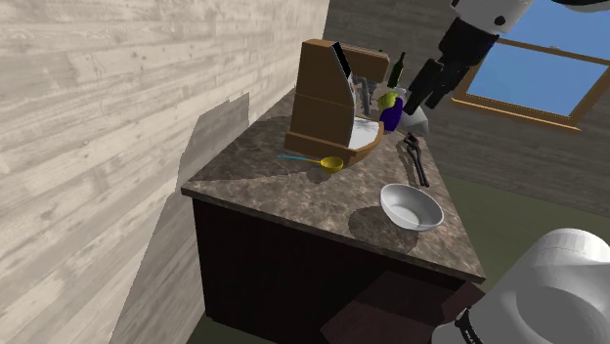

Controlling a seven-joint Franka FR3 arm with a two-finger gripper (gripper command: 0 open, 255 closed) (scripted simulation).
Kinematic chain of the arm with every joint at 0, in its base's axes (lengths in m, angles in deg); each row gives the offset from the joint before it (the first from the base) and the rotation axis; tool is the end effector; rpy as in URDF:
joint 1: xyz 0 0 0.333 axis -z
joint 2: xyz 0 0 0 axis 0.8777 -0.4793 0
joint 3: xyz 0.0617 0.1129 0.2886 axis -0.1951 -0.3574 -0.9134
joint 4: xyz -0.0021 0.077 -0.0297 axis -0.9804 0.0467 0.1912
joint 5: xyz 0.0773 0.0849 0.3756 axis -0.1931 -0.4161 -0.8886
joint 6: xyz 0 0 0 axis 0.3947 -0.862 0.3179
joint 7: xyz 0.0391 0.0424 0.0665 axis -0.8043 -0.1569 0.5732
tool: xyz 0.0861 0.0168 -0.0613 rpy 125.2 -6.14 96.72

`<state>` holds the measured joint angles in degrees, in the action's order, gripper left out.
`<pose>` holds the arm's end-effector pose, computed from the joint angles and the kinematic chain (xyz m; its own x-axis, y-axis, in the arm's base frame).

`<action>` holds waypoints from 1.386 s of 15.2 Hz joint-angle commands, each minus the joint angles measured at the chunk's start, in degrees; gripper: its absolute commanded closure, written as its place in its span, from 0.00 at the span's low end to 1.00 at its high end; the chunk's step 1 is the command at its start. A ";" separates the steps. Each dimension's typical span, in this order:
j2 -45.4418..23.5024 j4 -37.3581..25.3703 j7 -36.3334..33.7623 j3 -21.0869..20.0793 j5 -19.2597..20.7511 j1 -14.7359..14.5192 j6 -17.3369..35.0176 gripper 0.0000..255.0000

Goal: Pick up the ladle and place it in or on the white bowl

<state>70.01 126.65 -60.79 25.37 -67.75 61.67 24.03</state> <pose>0.3137 0.0174 0.6471 0.9745 0.0155 0.2238 0.0063 -0.9991 0.0419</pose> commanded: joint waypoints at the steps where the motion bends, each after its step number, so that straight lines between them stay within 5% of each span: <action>1: 0.00 0.00 0.00 0.00 0.00 0.00 0.00 0.00; 11: -19.48 -4.23 15.48 8.46 0.34 -1.81 9.66 0.00; 21: -42.65 -16.29 31.20 13.52 -3.81 -2.97 14.11 0.00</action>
<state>29.66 111.55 -31.29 38.54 -71.04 58.70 37.75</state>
